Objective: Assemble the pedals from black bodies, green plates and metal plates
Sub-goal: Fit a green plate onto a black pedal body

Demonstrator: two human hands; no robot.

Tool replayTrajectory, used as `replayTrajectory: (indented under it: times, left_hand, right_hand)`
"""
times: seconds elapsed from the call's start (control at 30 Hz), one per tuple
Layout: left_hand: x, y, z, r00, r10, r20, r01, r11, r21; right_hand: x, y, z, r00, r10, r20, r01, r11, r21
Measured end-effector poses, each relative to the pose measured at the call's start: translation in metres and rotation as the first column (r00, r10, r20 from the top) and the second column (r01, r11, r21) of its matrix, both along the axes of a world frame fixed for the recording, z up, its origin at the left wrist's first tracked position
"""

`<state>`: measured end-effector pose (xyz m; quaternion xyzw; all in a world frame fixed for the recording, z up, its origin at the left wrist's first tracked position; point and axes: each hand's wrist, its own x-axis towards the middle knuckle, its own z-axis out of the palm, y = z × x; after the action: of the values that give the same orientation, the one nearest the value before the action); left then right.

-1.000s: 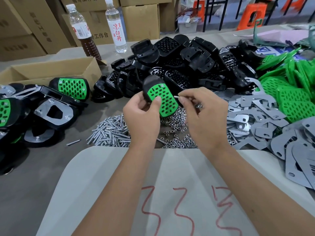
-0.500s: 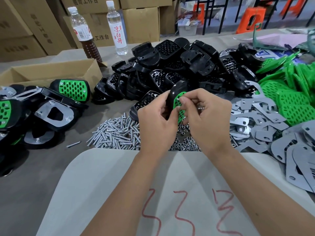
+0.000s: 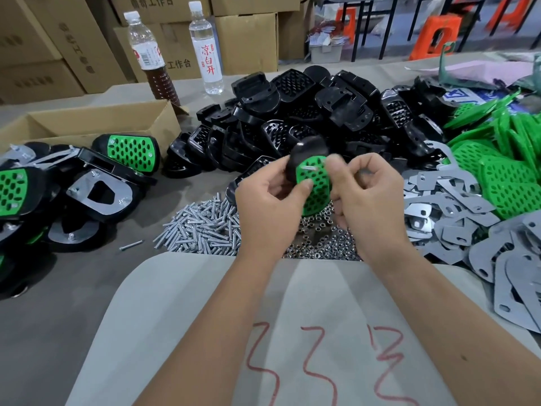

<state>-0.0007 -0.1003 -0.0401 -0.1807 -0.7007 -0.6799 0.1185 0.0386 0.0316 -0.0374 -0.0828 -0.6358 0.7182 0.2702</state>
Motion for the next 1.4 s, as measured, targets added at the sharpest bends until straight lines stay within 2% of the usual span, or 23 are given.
replayTrajectory:
  times: [0.07,0.1,0.17,0.23,0.33,0.37,0.4,0.53,0.7,0.93,1.07,1.1,1.17,1.23,1.27,1.33,1.4]
  left_hand:
    - [-0.005,-0.004,0.001,0.989,0.048,0.14,-0.068,0.987,0.143]
    - [-0.008,-0.007,0.002,0.975,0.063,0.212,-0.108,0.972,0.208]
    - [-0.013,-0.014,0.004,0.943,0.055,0.328,-0.161,0.938,0.305]
    - [-0.014,-0.017,0.007,0.917,-0.009,0.4,-0.16,0.909,0.386]
    - [-0.013,-0.016,0.008,0.896,-0.029,0.442,-0.188,0.878,0.439]
    - [-0.012,-0.016,0.009,0.892,-0.012,0.451,-0.207,0.877,0.433]
    - [-0.013,-0.016,0.009,0.89,0.005,0.457,-0.22,0.88,0.42]
    - [-0.01,-0.017,0.011,0.894,-0.017,0.447,-0.192,0.889,0.417]
    - [-0.008,-0.016,0.012,0.898,-0.014,0.439,-0.184,0.896,0.405]
    - [-0.011,-0.016,0.012,0.891,-0.011,0.453,-0.197,0.891,0.409]
    - [-0.01,-0.015,0.012,0.898,-0.027,0.439,-0.177,0.892,0.417]
    - [-0.01,-0.015,0.012,0.898,-0.027,0.44,-0.18,0.889,0.422]
    - [-0.012,-0.016,0.011,0.891,-0.022,0.453,-0.2,0.877,0.436]
    - [-0.013,-0.016,0.009,0.889,-0.01,0.458,-0.211,0.878,0.43]
    - [-0.013,-0.015,0.008,0.893,-0.005,0.451,-0.206,0.885,0.418]
    - [-0.012,-0.013,0.006,0.904,0.001,0.427,-0.186,0.901,0.391]
    - [-0.012,-0.013,0.005,0.912,-0.003,0.411,-0.166,0.912,0.375]
  right_hand:
    - [0.001,-0.001,0.001,0.999,0.01,0.033,-0.012,0.998,0.067]
    - [0.001,0.0,0.001,0.998,-0.002,0.056,-0.009,0.981,0.191]
    - [0.003,-0.002,0.0,0.994,0.024,0.107,-0.073,0.871,0.486]
    - [0.005,-0.008,0.0,0.97,0.128,0.206,-0.235,0.706,0.668]
    - [0.009,-0.019,0.002,0.92,0.121,0.373,-0.391,0.329,0.859]
    - [0.009,-0.022,0.004,0.91,0.104,0.4,-0.414,0.252,0.875]
    - [0.01,-0.024,0.006,0.904,0.096,0.416,-0.427,0.225,0.876]
    - [0.011,-0.026,0.012,0.885,0.077,0.459,-0.464,0.222,0.858]
    - [0.017,-0.029,0.022,0.877,0.014,0.48,-0.48,0.061,0.875]
    - [0.023,-0.028,0.03,0.847,0.016,0.532,-0.53,-0.06,0.846]
    - [0.022,-0.023,0.025,0.874,0.086,0.478,-0.477,-0.031,0.878]
    - [0.021,-0.02,0.023,0.872,0.125,0.474,-0.48,0.021,0.877]
    - [0.018,-0.016,0.02,0.866,0.243,0.437,-0.489,0.229,0.842]
    - [0.016,-0.014,0.017,0.916,0.311,0.252,-0.378,0.463,0.802]
    - [0.015,-0.014,0.016,0.951,0.284,0.124,-0.266,0.54,0.799]
    - [0.012,-0.014,0.013,0.985,0.156,-0.07,-0.04,0.609,0.792]
    - [0.009,-0.011,0.009,0.989,0.042,-0.139,0.078,0.65,0.756]
